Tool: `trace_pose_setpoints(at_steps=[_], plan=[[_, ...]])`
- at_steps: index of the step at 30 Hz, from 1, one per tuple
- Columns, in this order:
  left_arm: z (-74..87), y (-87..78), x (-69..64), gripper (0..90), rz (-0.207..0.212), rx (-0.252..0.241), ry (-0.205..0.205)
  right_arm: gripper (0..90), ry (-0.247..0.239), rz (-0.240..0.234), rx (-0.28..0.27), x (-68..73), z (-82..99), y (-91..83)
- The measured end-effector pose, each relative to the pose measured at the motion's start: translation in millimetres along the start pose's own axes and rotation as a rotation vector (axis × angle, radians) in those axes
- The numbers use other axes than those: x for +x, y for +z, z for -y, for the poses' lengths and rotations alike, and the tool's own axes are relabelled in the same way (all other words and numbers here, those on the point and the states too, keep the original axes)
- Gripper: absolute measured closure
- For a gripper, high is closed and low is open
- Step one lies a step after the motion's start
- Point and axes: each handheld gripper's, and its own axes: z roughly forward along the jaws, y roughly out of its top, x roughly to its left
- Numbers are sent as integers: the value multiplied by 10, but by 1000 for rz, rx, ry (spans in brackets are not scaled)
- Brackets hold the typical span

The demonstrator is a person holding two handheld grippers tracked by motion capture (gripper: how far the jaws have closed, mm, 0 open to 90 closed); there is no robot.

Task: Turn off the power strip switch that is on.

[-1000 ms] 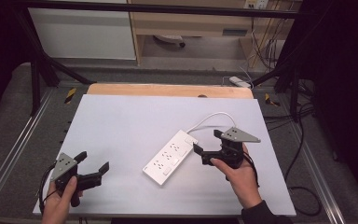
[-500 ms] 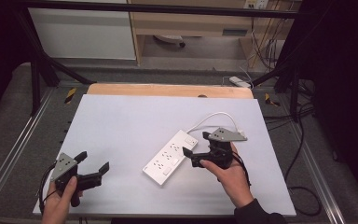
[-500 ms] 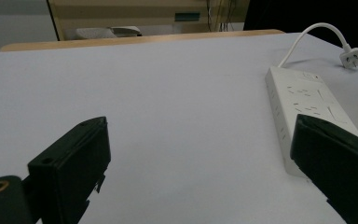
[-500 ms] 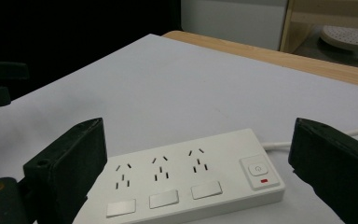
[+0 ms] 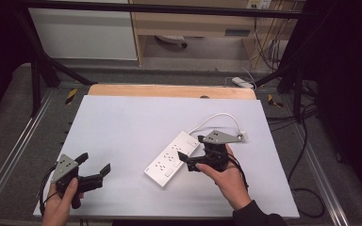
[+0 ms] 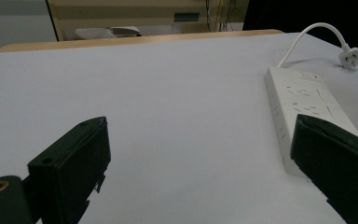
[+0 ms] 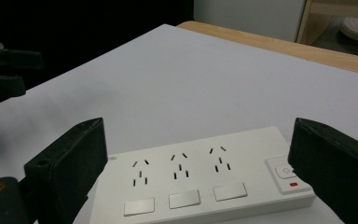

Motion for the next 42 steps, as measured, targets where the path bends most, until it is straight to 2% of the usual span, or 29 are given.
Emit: trace_pose_setpoints(at_steps=[31, 38, 42], plan=[[-2, -3, 2, 47, 1, -1, 3, 70, -34, -68, 61, 220, 57, 209], [-2, -3, 2, 47, 2, -1, 4, 102, -40, -75, 67, 256, 85, 244], [-3, -3, 2, 47, 3, 0, 5, 157, -40, -79, 73, 269, 106, 257]])
